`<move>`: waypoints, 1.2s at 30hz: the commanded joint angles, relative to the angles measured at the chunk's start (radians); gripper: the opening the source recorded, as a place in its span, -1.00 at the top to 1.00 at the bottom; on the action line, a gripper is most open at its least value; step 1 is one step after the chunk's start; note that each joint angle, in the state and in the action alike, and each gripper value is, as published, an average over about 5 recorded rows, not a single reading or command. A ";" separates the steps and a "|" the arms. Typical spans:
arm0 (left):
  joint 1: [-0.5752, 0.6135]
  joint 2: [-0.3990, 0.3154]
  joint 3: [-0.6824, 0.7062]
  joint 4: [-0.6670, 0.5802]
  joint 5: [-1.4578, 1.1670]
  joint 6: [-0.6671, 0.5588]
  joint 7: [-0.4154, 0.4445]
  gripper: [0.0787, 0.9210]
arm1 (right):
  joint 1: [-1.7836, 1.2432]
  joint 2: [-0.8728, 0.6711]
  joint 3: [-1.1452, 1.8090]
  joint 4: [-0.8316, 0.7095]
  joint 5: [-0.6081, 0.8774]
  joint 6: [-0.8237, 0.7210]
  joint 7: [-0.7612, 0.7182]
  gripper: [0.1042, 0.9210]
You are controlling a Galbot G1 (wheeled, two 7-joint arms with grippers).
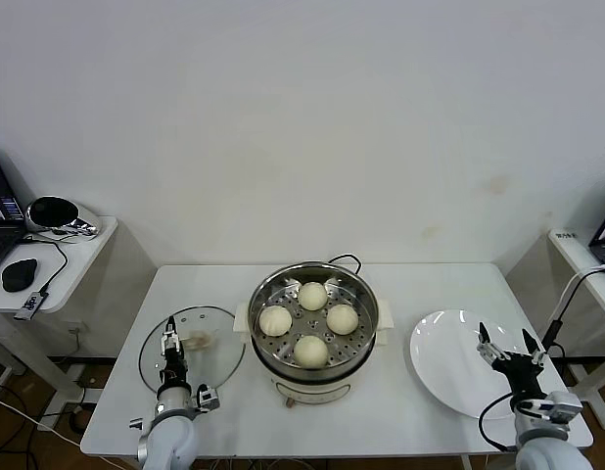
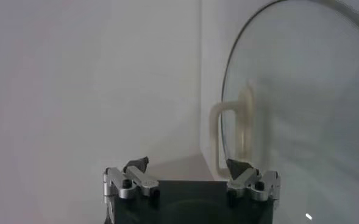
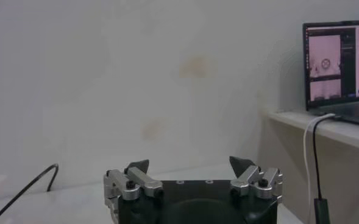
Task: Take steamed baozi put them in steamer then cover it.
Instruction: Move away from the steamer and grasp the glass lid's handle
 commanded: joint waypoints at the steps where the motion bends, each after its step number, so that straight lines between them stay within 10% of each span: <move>1: -0.024 0.000 0.011 0.031 -0.045 0.009 0.002 -0.77 | 0.001 0.002 -0.001 -0.005 -0.004 0.001 0.000 -0.76; 36: -0.093 -0.006 0.022 0.108 -0.132 0.014 -0.073 -0.77 | -0.009 0.013 -0.008 -0.004 -0.035 0.005 0.006 -0.76</move>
